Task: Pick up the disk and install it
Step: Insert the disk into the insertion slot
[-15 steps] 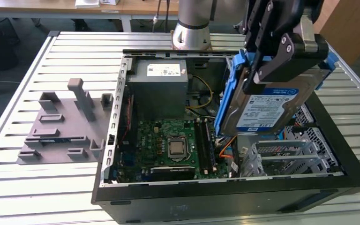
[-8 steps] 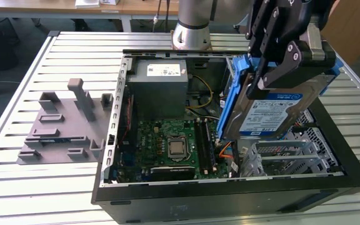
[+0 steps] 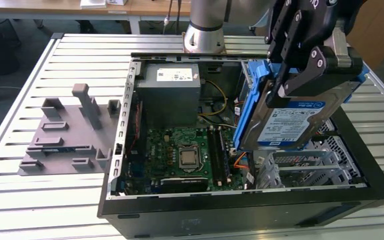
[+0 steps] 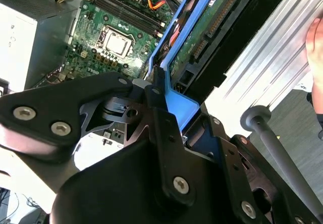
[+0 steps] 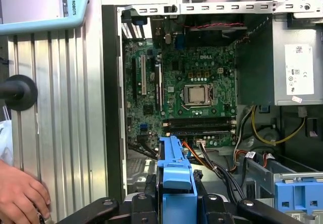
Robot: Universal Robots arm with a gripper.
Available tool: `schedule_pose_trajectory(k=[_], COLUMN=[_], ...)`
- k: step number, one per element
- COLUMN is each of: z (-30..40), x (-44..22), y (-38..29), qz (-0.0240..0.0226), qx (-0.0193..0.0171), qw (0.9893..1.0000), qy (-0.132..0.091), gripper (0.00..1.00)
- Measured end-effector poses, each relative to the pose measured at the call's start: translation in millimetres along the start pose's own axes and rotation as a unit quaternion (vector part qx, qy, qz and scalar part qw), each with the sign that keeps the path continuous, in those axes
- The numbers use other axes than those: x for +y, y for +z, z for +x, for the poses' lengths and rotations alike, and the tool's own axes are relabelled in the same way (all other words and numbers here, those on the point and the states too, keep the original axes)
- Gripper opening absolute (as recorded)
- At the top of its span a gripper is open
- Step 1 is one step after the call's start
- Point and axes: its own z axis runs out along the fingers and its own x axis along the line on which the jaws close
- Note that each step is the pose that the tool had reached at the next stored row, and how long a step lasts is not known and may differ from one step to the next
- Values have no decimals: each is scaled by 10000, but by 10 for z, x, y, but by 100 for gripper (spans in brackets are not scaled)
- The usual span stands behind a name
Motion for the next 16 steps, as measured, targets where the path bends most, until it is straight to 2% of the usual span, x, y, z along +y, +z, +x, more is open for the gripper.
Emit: schedule_pose_trajectory(k=[7, 16], z=[57, 48], x=[-23, -249], y=[13, 56], qz=[0, -1], qx=[0, 0], qw=[10000, 10000], qy=[0, 0], gripper=[37, 37])
